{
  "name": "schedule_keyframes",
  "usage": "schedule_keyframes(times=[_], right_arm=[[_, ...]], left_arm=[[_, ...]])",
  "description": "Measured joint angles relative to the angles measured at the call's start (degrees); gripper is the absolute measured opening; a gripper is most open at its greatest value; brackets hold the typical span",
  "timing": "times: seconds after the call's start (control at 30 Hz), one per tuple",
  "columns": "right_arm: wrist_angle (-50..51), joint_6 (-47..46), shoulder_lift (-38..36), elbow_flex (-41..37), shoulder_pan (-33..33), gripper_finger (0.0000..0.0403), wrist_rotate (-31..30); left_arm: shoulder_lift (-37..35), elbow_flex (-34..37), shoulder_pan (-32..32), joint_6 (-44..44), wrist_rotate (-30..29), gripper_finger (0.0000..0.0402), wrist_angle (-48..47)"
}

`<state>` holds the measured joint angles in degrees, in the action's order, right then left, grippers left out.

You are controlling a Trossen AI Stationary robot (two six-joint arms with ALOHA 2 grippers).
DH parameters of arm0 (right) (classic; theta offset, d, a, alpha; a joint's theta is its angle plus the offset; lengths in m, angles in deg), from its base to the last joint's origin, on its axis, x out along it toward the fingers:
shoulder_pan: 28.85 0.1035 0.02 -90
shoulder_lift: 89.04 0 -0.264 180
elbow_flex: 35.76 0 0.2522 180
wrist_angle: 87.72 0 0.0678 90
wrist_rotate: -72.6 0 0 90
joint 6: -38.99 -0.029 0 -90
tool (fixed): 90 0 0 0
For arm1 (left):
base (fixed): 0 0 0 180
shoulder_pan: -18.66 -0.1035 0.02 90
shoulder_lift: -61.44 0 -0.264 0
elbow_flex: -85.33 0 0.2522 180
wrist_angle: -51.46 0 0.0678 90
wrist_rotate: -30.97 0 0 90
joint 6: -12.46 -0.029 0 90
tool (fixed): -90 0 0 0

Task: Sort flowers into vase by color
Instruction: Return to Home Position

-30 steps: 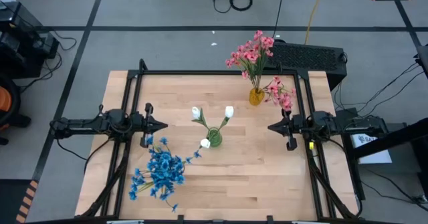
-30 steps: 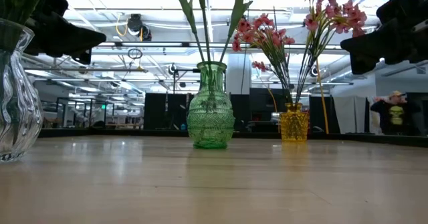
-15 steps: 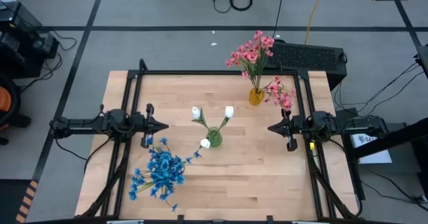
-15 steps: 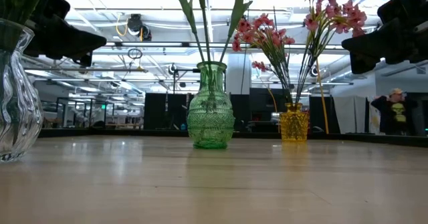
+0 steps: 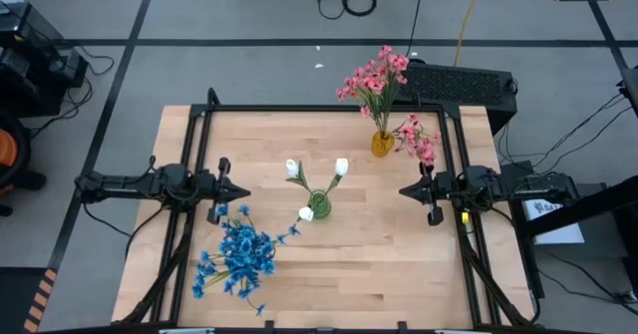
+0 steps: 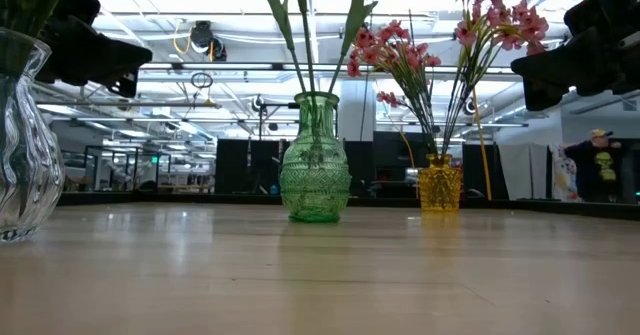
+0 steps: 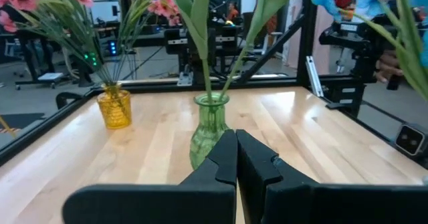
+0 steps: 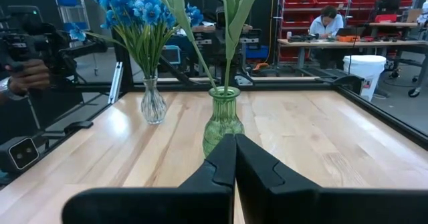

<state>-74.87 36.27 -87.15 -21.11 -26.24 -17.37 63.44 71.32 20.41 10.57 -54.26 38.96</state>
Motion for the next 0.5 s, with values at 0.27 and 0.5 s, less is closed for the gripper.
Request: schedule_keyframes(times=[0.27,0.5], right_arm=[[-0.1,0.0,0.0,0.0,0.0,0.0,0.0],[-0.1,0.0,0.0,0.0,0.0,0.0,0.0]], left_arm=[[-2.0,0.0,0.9,0.0,0.0,0.0,0.1],[-2.0,0.0,0.9,0.0,-0.4,0.0,-0.1]])
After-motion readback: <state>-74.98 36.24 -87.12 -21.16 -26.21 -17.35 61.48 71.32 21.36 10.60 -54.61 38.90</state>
